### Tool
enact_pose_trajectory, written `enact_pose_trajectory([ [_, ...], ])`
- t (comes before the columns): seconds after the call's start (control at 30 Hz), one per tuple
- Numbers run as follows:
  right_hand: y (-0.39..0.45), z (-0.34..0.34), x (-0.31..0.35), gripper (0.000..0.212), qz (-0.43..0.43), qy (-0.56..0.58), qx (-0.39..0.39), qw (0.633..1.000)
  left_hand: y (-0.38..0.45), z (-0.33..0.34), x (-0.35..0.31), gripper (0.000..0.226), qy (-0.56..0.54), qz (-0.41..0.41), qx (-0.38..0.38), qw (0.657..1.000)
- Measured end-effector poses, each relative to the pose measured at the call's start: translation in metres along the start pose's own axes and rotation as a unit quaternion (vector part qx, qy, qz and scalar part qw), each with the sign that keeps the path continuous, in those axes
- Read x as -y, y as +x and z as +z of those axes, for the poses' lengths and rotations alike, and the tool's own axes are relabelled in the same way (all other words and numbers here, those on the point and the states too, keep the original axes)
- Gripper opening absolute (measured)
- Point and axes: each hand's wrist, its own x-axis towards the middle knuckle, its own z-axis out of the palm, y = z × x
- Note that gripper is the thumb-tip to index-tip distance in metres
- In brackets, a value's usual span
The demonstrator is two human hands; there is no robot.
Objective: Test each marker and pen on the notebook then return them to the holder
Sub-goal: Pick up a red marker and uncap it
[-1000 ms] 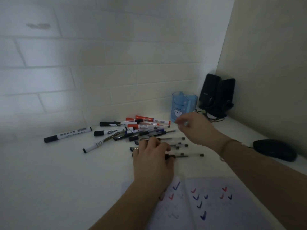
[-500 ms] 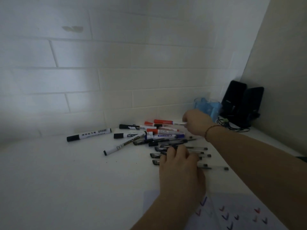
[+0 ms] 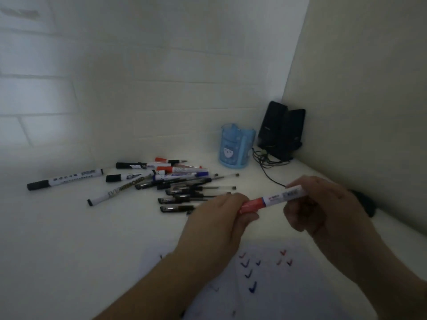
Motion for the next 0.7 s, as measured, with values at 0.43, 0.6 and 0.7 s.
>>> enact_pose_trajectory([
  [0.43,-0.009,-0.002,-0.030,0.030,-0.088,-0.114,0.098,0.985,0.004,-0.001,-0.019,0.011,-0.161,0.092,0.166,0.968],
  [0.6,-0.011,-0.007,-0.017,0.020,-0.136,-0.175,0.095,0.970,-0.003,-0.002,-0.019,0.023,-0.191,0.062,0.195,0.960],
  [0.7,-0.007,-0.011,-0.002,0.014,-0.107,-0.065,0.072,0.989,-0.005,-0.007,-0.011,0.018,-0.188,0.011,0.200,0.962],
])
